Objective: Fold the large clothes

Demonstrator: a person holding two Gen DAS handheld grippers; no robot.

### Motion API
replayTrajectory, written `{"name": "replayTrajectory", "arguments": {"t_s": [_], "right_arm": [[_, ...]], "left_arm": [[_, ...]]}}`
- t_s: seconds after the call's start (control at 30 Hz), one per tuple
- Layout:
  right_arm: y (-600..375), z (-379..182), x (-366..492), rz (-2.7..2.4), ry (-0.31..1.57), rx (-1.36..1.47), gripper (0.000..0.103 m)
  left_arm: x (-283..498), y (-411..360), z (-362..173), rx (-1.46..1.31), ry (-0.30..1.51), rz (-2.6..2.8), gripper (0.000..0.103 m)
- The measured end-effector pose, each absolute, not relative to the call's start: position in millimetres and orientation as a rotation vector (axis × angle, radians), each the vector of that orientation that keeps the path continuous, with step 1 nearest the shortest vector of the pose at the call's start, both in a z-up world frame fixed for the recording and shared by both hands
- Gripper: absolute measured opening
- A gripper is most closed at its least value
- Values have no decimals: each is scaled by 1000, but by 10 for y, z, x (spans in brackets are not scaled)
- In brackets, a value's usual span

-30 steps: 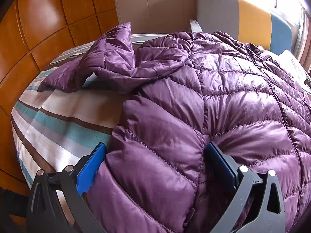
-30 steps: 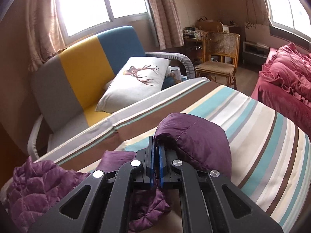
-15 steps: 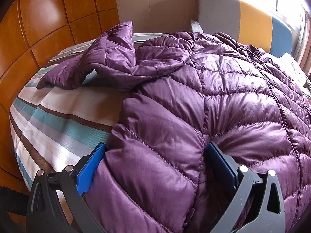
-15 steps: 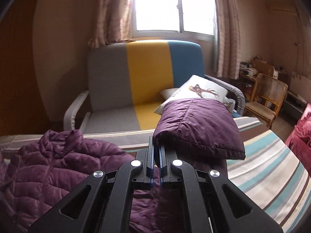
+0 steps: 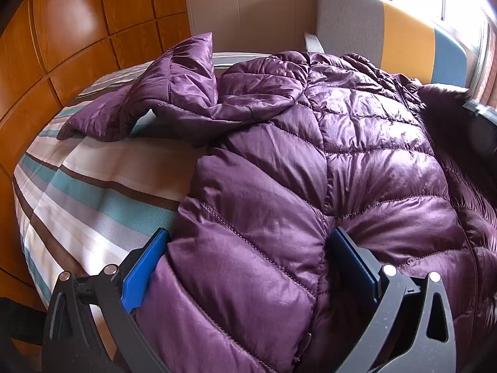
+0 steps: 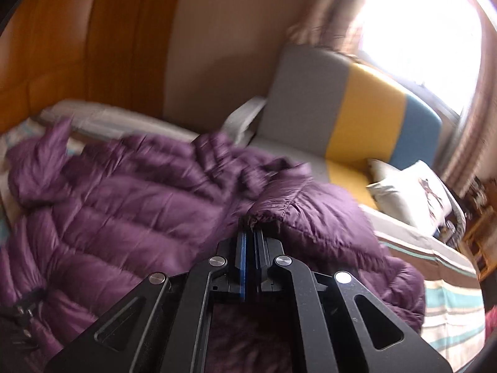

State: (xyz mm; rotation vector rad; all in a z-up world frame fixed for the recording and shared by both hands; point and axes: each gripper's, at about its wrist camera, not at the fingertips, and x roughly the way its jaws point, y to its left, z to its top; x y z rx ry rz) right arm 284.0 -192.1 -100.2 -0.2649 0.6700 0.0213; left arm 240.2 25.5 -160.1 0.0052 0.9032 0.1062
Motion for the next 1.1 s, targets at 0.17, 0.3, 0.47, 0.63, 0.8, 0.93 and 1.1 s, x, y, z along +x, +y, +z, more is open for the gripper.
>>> {"name": "replayTrajectory", "arguments": {"t_s": [0.17, 0.3, 0.47, 0.63, 0.8, 0.93, 1.1], "right_arm": [[-1696, -1294, 2898, 130, 825, -335, 12], [-1665, -1308, 2811, 142, 849, -359, 14], [-2012, -1120, 2580, 174, 854, -171, 67], [-2333, -922, 2206, 140, 782, -108, 69], [-3065, -776, 2020, -159, 680, 56, 69], [-3670, -958, 2120, -422, 768, 186, 69], [-3723, -1216, 2217, -415, 837, 194, 69]], "left_arm": [[2400, 255, -1602, 5, 902, 106, 101], [2399, 249, -1602, 8, 903, 107, 101], [2409, 264, -1589, -2, 918, 104, 101], [2439, 237, -1500, 23, 937, 89, 101], [2428, -47, -1224, 88, 866, 15, 101], [2570, -583, -962, 166, 785, -106, 101], [2935, -1362, -921, 288, 770, -254, 101]]}}
